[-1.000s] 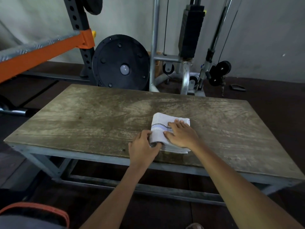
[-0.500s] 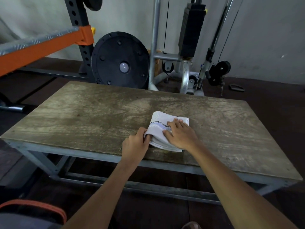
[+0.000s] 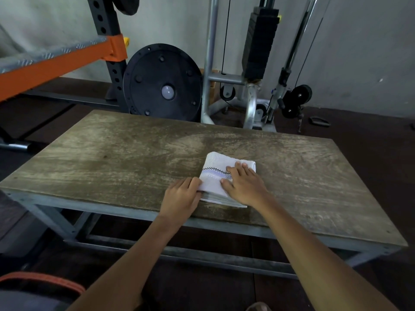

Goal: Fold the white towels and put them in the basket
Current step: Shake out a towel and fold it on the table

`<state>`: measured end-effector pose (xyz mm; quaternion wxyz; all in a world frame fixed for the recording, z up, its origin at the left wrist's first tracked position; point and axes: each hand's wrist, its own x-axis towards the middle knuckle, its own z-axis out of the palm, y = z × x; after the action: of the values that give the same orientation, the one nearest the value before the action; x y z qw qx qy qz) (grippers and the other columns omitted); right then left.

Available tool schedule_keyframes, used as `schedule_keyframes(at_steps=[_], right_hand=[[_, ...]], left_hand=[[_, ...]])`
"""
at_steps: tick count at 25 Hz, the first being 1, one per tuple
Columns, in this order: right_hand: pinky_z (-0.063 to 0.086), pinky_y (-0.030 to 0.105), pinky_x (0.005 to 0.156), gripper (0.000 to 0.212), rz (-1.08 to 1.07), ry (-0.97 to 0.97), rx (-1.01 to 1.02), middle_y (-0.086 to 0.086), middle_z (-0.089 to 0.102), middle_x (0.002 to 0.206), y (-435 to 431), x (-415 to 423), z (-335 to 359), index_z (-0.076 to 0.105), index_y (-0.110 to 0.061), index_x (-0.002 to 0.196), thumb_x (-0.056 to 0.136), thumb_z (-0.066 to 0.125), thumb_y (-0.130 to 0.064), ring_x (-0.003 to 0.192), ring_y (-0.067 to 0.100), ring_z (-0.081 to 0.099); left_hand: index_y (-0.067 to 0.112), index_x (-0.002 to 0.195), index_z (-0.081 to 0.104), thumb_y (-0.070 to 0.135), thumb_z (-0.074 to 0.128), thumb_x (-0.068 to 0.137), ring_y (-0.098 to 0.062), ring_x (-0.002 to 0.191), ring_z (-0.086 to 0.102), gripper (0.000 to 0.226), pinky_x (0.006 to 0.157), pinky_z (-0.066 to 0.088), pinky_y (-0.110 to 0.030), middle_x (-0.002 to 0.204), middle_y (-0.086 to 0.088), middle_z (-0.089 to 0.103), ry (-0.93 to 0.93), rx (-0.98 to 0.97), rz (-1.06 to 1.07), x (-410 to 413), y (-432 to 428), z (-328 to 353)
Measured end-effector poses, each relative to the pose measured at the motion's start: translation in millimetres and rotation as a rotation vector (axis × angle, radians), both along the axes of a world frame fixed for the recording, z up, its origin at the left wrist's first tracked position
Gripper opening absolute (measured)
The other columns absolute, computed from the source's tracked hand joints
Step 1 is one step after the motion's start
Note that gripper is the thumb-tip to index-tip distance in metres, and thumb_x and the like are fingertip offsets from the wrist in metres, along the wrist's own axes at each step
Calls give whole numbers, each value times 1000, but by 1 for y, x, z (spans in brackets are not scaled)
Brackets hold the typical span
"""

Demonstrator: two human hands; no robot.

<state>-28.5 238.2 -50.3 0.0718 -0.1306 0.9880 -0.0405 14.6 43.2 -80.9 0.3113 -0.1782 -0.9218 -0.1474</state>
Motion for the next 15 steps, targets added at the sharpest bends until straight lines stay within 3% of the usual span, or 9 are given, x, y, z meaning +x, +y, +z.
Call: schedule_keyframes(at_steps=[4, 8, 10, 13, 15], right_hand=[[2, 38, 120, 63, -8, 2, -38, 13, 0, 160, 1, 1, -2, 14, -20, 150, 97, 20, -54, 148, 26, -2], [-1, 35, 119, 63, 3, 1, -83, 7, -3, 161, 7, 3, -5, 12, -23, 151, 97, 22, -55, 148, 20, -6], [-2, 34, 118, 64, 17, 1, -94, 7, -4, 161, 9, 3, -7, 11, -23, 151, 97, 23, -55, 148, 20, -7], [-3, 34, 118, 64, 29, -4, -91, 5, -4, 161, 11, 0, -9, 10, -24, 151, 97, 23, -54, 148, 19, -8], [-4, 34, 118, 64, 32, 2, -84, 4, -5, 161, 12, -3, -10, 9, -24, 152, 97, 23, -54, 148, 19, -8]], left_hand=[[12, 84, 59, 17, 56, 75, -19, 62, 61, 11, 58, 46, -26, 71, 1, 64, -54, 141, 47, 4, 0, -5], [23, 94, 47, 25, 69, 72, -9, 85, 49, 32, 84, 30, -26, 91, 10, 55, -399, 389, 177, 8, 7, 2], [26, 97, 42, 29, 70, 72, -7, 87, 44, 37, 89, 27, -25, 93, 12, 51, -494, 396, 167, 7, 4, 3], [23, 106, 45, 34, 70, 69, -8, 89, 46, 46, 98, 34, -34, 100, 11, 52, -547, 380, 93, 7, -5, 2], [24, 114, 47, 53, 63, 62, -8, 90, 49, 61, 98, 37, -35, 103, 12, 54, -604, 383, 53, 7, -7, 4]])
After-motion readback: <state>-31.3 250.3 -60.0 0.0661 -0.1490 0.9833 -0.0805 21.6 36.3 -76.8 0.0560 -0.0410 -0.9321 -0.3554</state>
